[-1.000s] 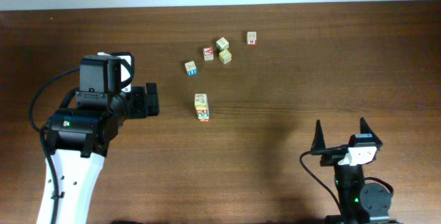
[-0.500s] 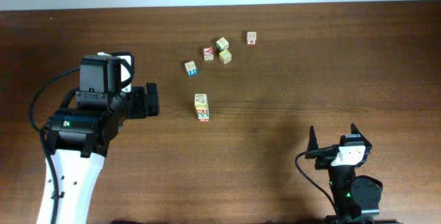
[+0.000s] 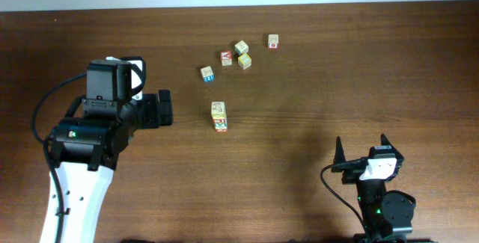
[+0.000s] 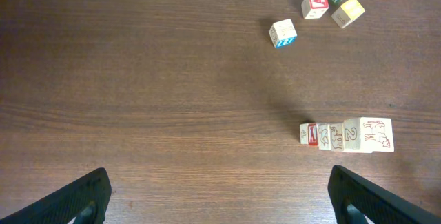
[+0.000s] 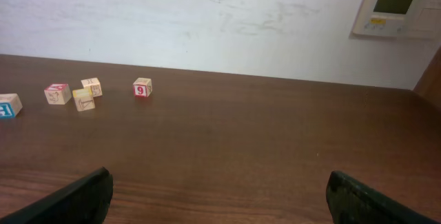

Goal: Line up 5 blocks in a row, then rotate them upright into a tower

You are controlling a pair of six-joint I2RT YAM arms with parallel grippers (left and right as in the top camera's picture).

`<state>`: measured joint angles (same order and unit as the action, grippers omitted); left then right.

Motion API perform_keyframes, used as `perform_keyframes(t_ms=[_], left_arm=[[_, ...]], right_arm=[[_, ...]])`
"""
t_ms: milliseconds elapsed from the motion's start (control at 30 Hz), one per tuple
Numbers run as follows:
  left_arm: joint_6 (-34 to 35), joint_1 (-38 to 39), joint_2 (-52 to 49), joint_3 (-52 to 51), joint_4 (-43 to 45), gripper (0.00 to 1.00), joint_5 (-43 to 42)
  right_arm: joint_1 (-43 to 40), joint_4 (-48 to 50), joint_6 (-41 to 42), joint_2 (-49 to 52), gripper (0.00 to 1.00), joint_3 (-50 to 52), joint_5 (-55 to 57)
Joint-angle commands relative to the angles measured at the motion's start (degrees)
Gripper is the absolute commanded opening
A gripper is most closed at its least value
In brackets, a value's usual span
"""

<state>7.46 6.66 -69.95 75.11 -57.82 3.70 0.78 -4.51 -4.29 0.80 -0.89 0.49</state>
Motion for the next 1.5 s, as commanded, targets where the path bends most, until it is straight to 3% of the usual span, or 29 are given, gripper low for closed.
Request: perform_keyframes(t_ms=[0,600,867,967,1133,1467], left_arm=[[-0.9,-0.2,0.7,1.0,0.1,0.99,0.6],[-0.9,-0.2,1.0,0.9,0.0,0.99,0.7],[-0.9,-0.2,7.8,-2.2,1.0,0.99,6.7],[-1.8,-0.2,11.9,-5.9,5.8,0.99,6.9],[-4.1,-0.2,21.9,-18.3,20.9,0.99,6.6],[-7.8,-0.2,37.8,-36.4,36.9,0.99,6.1]], right_arm=[[-0.4,0.0,0.2,-0.6,0.99,0.6,-0.5],[-0.4,0.0,0.2,-0.6,0.99,0.6,-0.5],[-0.4,0.0,0.2,-0.6,0.99,0.6,-0.5],[-0.4,0.0,0.2,-0.6,0.99,0.6,-0.5],[-0.4,0.0,0.2,-0.6,0.99,0.6,-0.5],[-0.4,0.0,0.2,-0.6,0.99,0.6,-0.5]])
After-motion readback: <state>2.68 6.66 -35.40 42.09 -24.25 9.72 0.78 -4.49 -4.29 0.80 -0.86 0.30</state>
